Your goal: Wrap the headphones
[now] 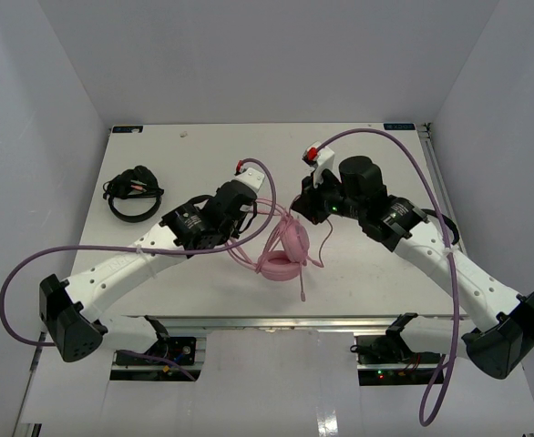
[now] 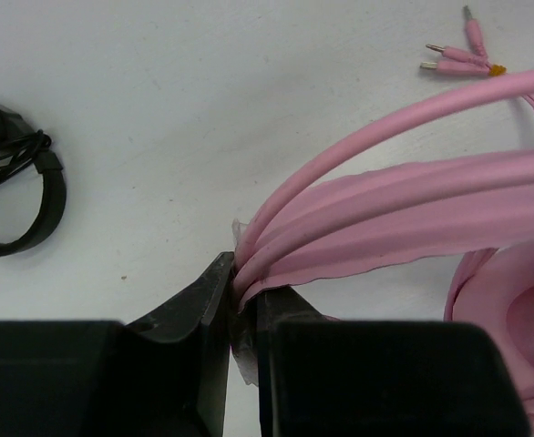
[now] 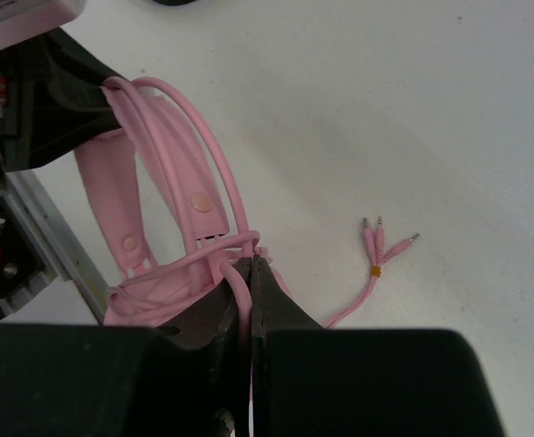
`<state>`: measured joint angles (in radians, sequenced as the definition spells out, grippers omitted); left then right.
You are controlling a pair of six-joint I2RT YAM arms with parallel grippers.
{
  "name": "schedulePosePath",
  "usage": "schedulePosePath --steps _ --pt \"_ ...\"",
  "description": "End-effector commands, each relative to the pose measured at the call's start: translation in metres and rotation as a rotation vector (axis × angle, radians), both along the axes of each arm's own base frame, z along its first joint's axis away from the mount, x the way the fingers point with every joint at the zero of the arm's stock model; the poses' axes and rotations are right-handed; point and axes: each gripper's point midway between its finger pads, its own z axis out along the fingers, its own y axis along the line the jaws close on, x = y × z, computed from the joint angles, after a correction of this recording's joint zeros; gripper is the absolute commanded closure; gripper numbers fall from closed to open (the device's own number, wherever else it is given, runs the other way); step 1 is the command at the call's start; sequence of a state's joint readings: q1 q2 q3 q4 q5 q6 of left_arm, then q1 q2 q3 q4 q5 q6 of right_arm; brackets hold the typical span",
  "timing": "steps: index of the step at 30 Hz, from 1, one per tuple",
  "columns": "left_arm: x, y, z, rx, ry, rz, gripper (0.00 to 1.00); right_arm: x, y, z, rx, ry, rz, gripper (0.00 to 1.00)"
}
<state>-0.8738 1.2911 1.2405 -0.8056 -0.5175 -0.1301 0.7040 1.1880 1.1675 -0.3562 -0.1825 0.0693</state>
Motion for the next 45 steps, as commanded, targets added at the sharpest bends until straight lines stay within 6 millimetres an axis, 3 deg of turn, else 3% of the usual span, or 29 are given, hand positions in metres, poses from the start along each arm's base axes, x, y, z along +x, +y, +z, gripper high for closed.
schedulePosePath --steps 1,18,23,28,45 --pt "0.011 0.014 0.009 0.021 -0.075 0.119 1.00 -0.022 0.022 0.047 0.147 -0.023 0.161 0.92" --pt "0.019 0.024 0.017 0.018 -0.119 0.255 1.00 -0.049 0.041 0.036 0.200 0.106 0.330 0.92" --pt "0.020 0.028 0.021 -0.016 -0.121 0.348 1.00 -0.060 0.051 0.035 0.294 0.169 0.386 0.87" --pt "0.022 0.028 0.023 -0.047 -0.113 0.429 1.00 -0.066 0.054 0.016 0.327 0.206 0.383 0.84" --pt "0.032 0.023 0.047 -0.274 -0.137 0.579 1.00 -0.083 0.065 -0.014 0.335 0.192 0.358 0.83"
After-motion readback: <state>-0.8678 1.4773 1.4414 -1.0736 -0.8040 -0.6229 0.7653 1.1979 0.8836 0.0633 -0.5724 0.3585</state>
